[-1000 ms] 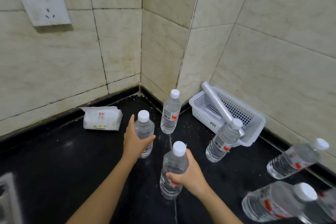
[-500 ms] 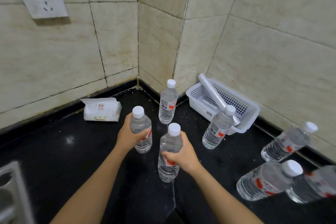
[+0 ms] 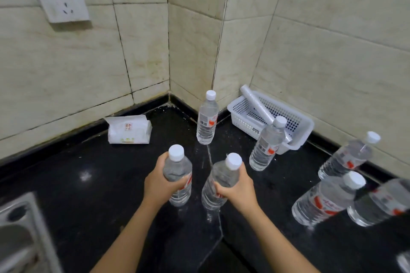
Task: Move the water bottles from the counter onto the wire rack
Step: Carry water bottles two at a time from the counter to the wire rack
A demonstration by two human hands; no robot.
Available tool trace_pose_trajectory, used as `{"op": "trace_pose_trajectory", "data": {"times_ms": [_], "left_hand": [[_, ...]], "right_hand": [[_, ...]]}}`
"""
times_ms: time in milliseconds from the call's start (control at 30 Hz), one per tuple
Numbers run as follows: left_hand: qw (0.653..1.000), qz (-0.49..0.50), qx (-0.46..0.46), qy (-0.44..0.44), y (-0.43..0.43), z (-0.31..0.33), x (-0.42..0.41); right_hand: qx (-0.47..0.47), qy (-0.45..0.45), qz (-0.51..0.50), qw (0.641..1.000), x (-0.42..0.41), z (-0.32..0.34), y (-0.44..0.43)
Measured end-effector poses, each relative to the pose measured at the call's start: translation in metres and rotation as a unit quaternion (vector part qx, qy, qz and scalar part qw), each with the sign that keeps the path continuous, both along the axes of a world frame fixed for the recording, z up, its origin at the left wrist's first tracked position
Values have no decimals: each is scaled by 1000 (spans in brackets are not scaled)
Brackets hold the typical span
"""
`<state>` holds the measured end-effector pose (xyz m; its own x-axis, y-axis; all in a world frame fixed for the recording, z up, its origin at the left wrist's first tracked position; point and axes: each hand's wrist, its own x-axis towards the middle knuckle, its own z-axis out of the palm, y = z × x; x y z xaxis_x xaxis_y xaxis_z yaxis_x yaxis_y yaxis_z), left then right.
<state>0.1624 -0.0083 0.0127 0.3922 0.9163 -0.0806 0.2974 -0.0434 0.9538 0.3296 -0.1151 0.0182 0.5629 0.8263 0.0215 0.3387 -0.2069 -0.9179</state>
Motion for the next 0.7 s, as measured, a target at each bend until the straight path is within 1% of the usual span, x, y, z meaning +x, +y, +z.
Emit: {"op": "trace_pose_trajectory", "data": {"times_ms": [167, 233, 367, 500, 600, 700], "left_hand": [[996, 36, -28, -74, -14, -7, 4], [996, 20, -27, -85, -25, -9, 11], [995, -70, -13, -76, -51, -8, 41], [983, -144, -33, -107, -78, -1, 70], [970, -216, -47, -101, -108, 2, 87], [950, -299, -45, -80, -149, 6, 100]], "right_hand": [[29, 15, -92, 995, 8, 2, -27], [36, 13, -125, 991, 11, 5, -44], [57, -3, -198, 979, 18, 17, -83], [78, -25, -269, 960, 16, 30, -132], [80, -41, -325, 941, 7, 36, -180], [90, -39, -390, 915, -7, 36, -235]]}}
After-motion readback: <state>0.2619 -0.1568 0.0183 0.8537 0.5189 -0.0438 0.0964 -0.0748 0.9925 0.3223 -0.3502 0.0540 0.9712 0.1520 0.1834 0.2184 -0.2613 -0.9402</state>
